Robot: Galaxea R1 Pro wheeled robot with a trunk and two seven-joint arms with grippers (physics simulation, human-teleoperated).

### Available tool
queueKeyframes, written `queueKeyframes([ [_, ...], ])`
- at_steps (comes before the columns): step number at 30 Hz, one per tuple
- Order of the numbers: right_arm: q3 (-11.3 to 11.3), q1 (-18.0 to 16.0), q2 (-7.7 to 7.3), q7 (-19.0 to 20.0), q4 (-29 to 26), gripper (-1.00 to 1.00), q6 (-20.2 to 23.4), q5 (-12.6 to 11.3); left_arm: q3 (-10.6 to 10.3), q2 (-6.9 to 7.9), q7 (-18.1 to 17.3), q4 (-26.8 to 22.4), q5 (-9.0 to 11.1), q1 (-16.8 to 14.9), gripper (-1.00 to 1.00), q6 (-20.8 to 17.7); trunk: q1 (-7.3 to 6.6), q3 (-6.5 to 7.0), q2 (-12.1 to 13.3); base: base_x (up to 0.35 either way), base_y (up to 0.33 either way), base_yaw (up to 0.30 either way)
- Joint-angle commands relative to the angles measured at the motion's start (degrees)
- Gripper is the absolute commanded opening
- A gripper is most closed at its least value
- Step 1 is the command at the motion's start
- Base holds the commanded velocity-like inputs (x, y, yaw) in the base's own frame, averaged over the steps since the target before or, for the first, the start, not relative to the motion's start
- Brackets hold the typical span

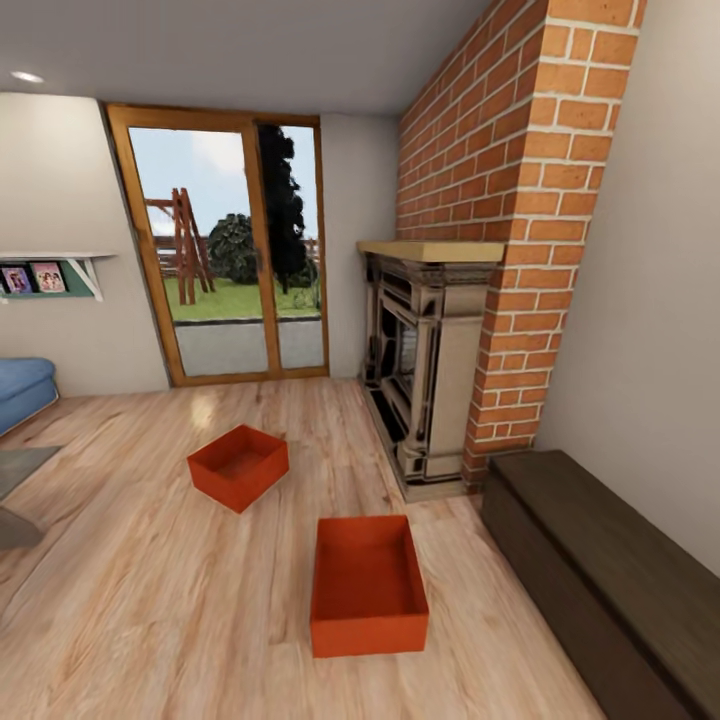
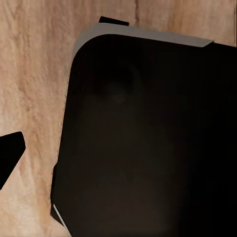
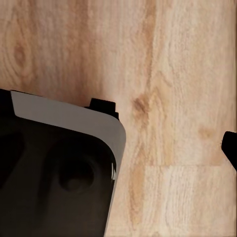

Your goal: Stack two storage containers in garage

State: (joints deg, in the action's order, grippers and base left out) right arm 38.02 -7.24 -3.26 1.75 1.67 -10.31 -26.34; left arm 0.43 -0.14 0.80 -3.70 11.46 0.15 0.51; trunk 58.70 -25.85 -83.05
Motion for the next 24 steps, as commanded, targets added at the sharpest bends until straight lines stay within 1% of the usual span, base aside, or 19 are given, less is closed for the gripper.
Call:
queueKeyframes([
  [1,0.48,-0.06,0.06,0.23,0.17,1.00,-0.32,-0.56,0.01,-0.02,0.08,-0.08,0.38,0.02,1.00,0.03,0.03,-0.05,-0.02,0.306,-0.119,0.023],
  [16,0.48,-0.06,0.04,0.36,0.17,1.00,-0.36,-0.60,0.01,0.04,0.08,-0.08,0.41,0.03,1.00,0.05,0.03,-0.05,-0.02,0.306,-0.097,0.002],
  [24,0.48,-0.06,0.01,0.31,0.17,1.00,-0.33,-0.58,0.01,0.05,0.08,-0.08,0.41,0.02,1.00,0.05,0.03,-0.05,-0.02,0.314,-0.025,0.000],
])
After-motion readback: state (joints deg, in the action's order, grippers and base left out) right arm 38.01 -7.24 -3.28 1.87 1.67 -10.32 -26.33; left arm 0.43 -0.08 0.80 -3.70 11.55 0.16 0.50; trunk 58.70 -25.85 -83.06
